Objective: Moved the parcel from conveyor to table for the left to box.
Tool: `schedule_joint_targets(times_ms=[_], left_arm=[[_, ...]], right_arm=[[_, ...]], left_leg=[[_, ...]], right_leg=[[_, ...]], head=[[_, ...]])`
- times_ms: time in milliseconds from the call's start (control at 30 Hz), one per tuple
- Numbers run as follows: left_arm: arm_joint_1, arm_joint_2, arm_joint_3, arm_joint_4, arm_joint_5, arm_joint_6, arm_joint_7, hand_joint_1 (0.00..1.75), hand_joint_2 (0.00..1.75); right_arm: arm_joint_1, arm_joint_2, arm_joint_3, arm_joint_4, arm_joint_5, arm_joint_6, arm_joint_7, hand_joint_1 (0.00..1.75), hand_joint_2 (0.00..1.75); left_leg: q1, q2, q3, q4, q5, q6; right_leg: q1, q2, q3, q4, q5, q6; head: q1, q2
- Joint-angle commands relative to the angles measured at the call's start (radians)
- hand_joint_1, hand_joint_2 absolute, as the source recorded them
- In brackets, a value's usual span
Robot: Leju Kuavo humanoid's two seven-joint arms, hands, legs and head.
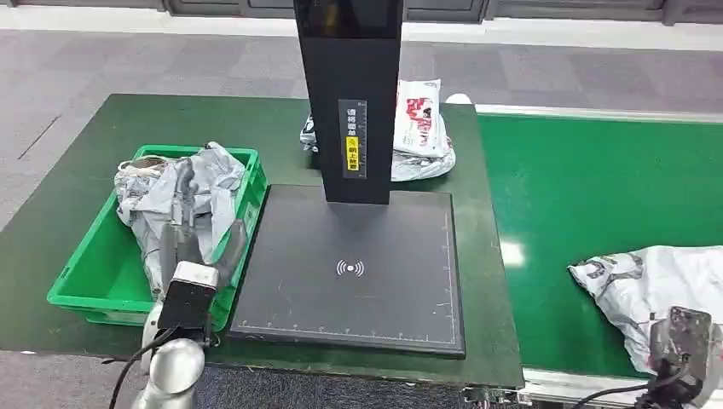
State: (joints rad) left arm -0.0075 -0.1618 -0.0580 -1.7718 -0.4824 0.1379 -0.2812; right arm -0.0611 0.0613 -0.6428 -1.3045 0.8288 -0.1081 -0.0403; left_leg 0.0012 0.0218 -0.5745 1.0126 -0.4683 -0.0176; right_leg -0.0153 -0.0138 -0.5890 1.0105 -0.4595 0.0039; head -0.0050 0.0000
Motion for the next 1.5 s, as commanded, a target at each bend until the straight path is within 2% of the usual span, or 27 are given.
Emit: schedule_joint_targets(times_ms=[33, 67, 133, 267, 467, 567, 600, 633, 700, 733, 767, 800, 933, 1033, 1167, 1200, 1267, 1400, 1500], left_arm=[[0.024, -0.019, -0.119, 0.257, 0.092, -0.091, -0.011, 0.00, 1.75], [0.024, -0.019, -0.119, 0.257, 0.092, -0.091, -0.011, 0.00, 1.75], [0.011, -0.018, -0.132, 0.272, 0.095, -0.095, -0.004, 0.00, 1.75], [0.008, -0.011, -0.145, 0.290, 0.096, -0.094, -0.003, 0.00, 1.75], [0.002, -0.011, -0.154, 0.305, 0.095, -0.095, -0.003, 0.00, 1.75], [-0.019, -0.012, -0.169, 0.328, 0.096, -0.104, 0.001, 0.00, 1.75], [-0.038, -0.010, -0.179, 0.348, 0.097, -0.110, 0.003, 0.00, 1.75], [-0.052, -0.011, -0.182, 0.363, 0.098, -0.112, 0.004, 0.00, 1.75], [-0.088, -0.012, -0.192, 0.400, 0.102, -0.117, 0.004, 0.00, 1.75], [-0.097, -0.012, -0.194, 0.410, 0.104, -0.118, 0.004, 0.00, 1.75], [-0.103, -0.011, -0.197, 0.418, 0.105, -0.119, 0.004, 0.00, 1.75], [-0.106, -0.010, -0.199, 0.423, 0.106, -0.120, 0.004, 0.00, 1.75], [-0.111, -0.007, -0.206, 0.441, 0.110, -0.121, -0.003, 0.00, 1.75], [-0.112, -0.001, -0.210, 0.446, 0.115, -0.120, -0.010, 0.00, 1.75], [-0.102, 0.004, -0.211, 0.440, 0.118, -0.118, -0.013, 0.00, 1.75], [-0.100, 0.005, -0.211, 0.438, 0.118, -0.117, -0.013, 0.00, 1.75], [-0.090, 0.004, -0.206, 0.429, 0.118, -0.115, -0.014, 0.00, 1.75], [-0.085, 0.004, -0.203, 0.424, 0.118, -0.114, -0.013, 0.00, 1.75], [-0.086, 0.003, -0.202, 0.424, 0.118, -0.114, -0.013, 0.00, 1.75]], right_arm=[[-0.132, -0.235, -0.075, 0.383, 0.354, -0.156, 0.118, 0.00, 1.75], [-0.132, -0.235, -0.075, 0.383, 0.354, -0.156, 0.118, 0.00, 1.75], [-0.126, -0.238, -0.054, 0.397, 0.427, -0.192, 0.159, 0.00, 1.75], [-0.123, -0.227, -0.047, 0.413, 0.485, -0.216, 0.194, 0.00, 1.75], [-0.148, -0.242, -0.048, 0.466, 0.511, -0.210, 0.207, 0.00, 1.75], [-0.178, -0.275, -0.063, 0.580, 0.553, -0.174, 0.245, 0.00, 1.75], [-0.196, -0.290, -0.059, 0.650, 0.570, -0.118, 0.246, 0.00, 1.75], [-0.201, -0.294, -0.052, 0.678, 0.581, -0.111, 0.243, 0.00, 1.75], [-0.230, -0.289, -0.034, 0.779, 0.585, -0.012, 0.201, 0.00, 1.75], [-0.239, -0.279, -0.030, 0.802, 0.582, -0.008, 0.192, 0.00, 1.75], [-0.248, -0.271, -0.015, 0.828, 0.587, 0.005, 0.183, 0.33, 1.75], [-0.253, -0.261, -0.007, 0.839, 0.591, 0.004, 0.185, 1.75, 1.75], [-0.281, -0.221, 0.014, 0.865, 0.566, 0.027, 0.112, 1.75, 1.75], [-0.298, -0.198, 0.036, 0.853, 0.549, 0.023, 0.097, 1.75, 1.75], [-0.324, -0.158, 0.057, 0.816, 0.499, 0.004, 0.059, 1.75, 1.75], [-0.327, -0.153, 0.066, 0.812, 0.493, 0.006, 0.064, 1.75, 1.75], [-0.335, -0.135, 0.084, 0.790, 0.452, -0.012, 0.051, 1.75, 1.75], [-0.341, -0.129, 0.097, 0.784, 0.433, -0.017, 0.052, 1.75, 1.75], [-0.337, -0.134, 0.103, 0.784, 0.425, -0.016, 0.052, 1.75, 1.75]], left_leg=[[0.000, -0.006, 0.003, -0.003, 0.001, 0.002], [0.001, -0.008, 0.002, -0.003, 0.002, 0.003], [0.001, -0.003, 0.002, -0.002, 0.000, 0.002], [0.000, -0.006, 0.002, -0.003, 0.000, 0.003], [0.000, -0.004, 0.001, -0.001, -0.001, 0.003], [-0.001, -0.004, 0.001, -0.002, 0.000, 0.003], [0.000, -0.005, 0.001, -0.002, 0.000, 0.003], [0.000, -0.005, 0.001, -0.001, 0.000, 0.003], [0.000, -0.004, 0.001, -0.001, 0.000, 0.003], [0.000, -0.005, 0.001, -0.002, 0.000, 0.003], [0.001, -0.005, 0.002, -0.003, 0.002, 0.003], [0.001, -0.003, 0.001, -0.002, 0.001, 0.003], [0.000, -0.001, 0.002, -0.002, 0.000, 0.003], [0.001, 0.001, 0.002, -0.001, 0.000, 0.003], [0.004, 0.014, -0.005, -0.001, -0.003, 0.002], [0.005, 0.020, -0.003, -0.001, -0.005, 0.002], [0.005, 0.021, -0.004, -0.002, -0.004, 0.003], [0.006, 0.034, -0.002, 0.001, -0.007, 0.002], [0.004, 0.029, 0.000, 0.000, -0.004, 0.001]], right_leg=[[-0.001, -0.004, 0.005, -0.005, 0.001, 0.001], [0.000, -0.004, 0.007, -0.007, 0.001, 0.002], [0.001, 0.000, 0.005, -0.005, 0.001, 0.001], [0.000, -0.002, 0.006, -0.006, 0.002, 0.001], [-0.001, -0.001, 0.003, -0.003, 0.001, 0.001], [-0.001, -0.001, 0.003, -0.003, 0.001, 0.001], [0.000, -0.001, 0.004, -0.005, 0.002, 0.001], [-0.001, -0.002, 0.004, -0.003, 0.001, 0.001], [-0.001, -0.002, 0.004, -0.003, 0.001, 0.001], [0.000, -0.002, 0.005, -0.004, 0.001, 0.001], [0.001, -0.001, 0.005, -0.007, 0.003, 0.001], [0.000, 0.000, 0.005, -0.005, 0.002, 0.001], [0.000, 0.002, 0.004, -0.003, 0.002, 0.001], [0.001, 0.004, 0.004, -0.004, 0.002, 0.001], [0.005, 0.016, 0.005, -0.005, 0.006, 0.001], [0.004, 0.022, 0.004, -0.004, 0.006, 0.000], [0.005, 0.023, 0.003, -0.006, 0.008, 0.000], [0.006, 0.034, 0.003, -0.004, 0.010, -0.002], [0.004, 0.028, 0.004, -0.003, 0.008, -0.002]], head=[[0.000, 0.000], [0.000, 0.000], [0.000, 0.000], [0.000, 0.000], [0.001, 0.000], [0.000, 0.000], [0.000, 0.000], [0.001, 0.000], [0.000, 0.000], [0.000, 0.000], [0.000, 0.000], [0.001, 0.000], [0.000, 0.000], [0.000, 0.000], [0.001, 0.000], [0.001, 0.000], [0.001, 0.000], [0.001, 0.000], [0.000, 0.000]])
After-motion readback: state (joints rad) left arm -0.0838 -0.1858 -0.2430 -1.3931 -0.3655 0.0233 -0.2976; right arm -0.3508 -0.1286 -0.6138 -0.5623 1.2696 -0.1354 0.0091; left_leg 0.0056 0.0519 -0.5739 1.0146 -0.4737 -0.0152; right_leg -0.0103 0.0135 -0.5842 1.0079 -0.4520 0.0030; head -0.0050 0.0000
